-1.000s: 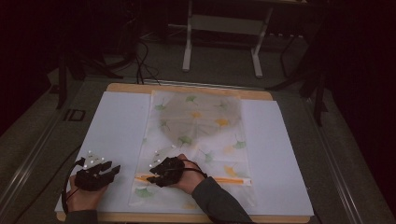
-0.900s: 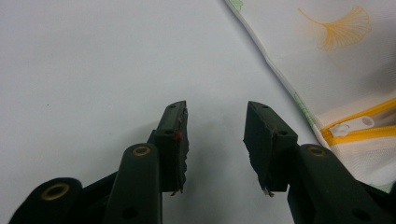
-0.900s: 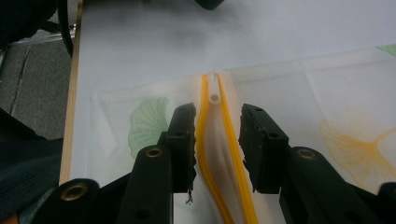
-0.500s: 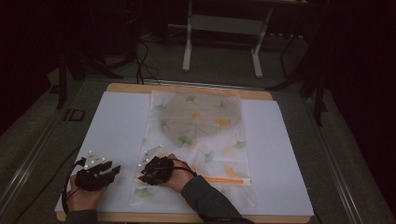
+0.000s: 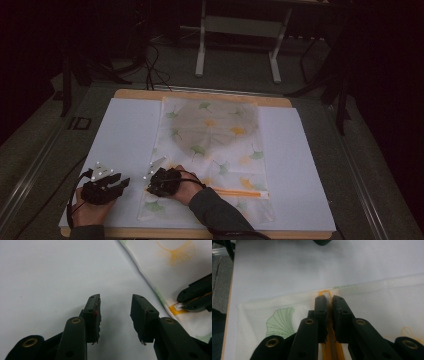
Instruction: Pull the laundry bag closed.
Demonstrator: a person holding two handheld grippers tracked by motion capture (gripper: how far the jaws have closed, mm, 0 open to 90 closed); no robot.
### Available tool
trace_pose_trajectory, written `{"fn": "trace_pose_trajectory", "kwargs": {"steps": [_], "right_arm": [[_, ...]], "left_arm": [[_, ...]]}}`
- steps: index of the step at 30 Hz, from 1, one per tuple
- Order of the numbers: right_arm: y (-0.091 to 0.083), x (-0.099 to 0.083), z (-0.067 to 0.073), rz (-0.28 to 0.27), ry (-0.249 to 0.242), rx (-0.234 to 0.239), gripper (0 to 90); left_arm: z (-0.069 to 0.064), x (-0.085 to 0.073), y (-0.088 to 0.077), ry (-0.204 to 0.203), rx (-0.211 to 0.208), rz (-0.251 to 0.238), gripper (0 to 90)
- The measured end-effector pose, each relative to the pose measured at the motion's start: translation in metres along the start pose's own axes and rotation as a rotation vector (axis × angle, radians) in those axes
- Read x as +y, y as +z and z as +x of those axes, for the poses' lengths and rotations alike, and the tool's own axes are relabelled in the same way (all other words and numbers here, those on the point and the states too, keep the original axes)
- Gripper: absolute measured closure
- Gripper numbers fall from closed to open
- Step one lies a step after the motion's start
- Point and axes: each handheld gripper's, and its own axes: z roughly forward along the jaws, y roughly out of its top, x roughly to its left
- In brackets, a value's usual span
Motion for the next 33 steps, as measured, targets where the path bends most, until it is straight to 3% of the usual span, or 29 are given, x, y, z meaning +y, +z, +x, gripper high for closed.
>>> {"fn": "trace_pose_trajectory", "kwargs": {"steps": [7, 14, 24, 33], "right_arm": [[-0.006, -0.002, 0.001, -0.023, 0.001, 0.002, 83.3], [-0.013, -0.001, 0.003, -0.025, -0.011, -0.006, 83.4], [-0.015, -0.002, 0.003, -0.024, -0.011, -0.014, 83.4], [-0.022, 0.0, 0.004, -0.033, -0.026, -0.027, 83.5]], "left_arm": [[-0.006, 0.0, -0.007, 0.015, -0.044, 0.008, 59.5], [-0.017, 0.002, -0.011, 0.014, -0.125, 0.033, 58.8], [-0.03, 0.008, -0.004, -0.014, -0.236, 0.09, 57.3], [-0.036, 0.009, 0.013, -0.048, -0.324, 0.141, 57.2]]}}
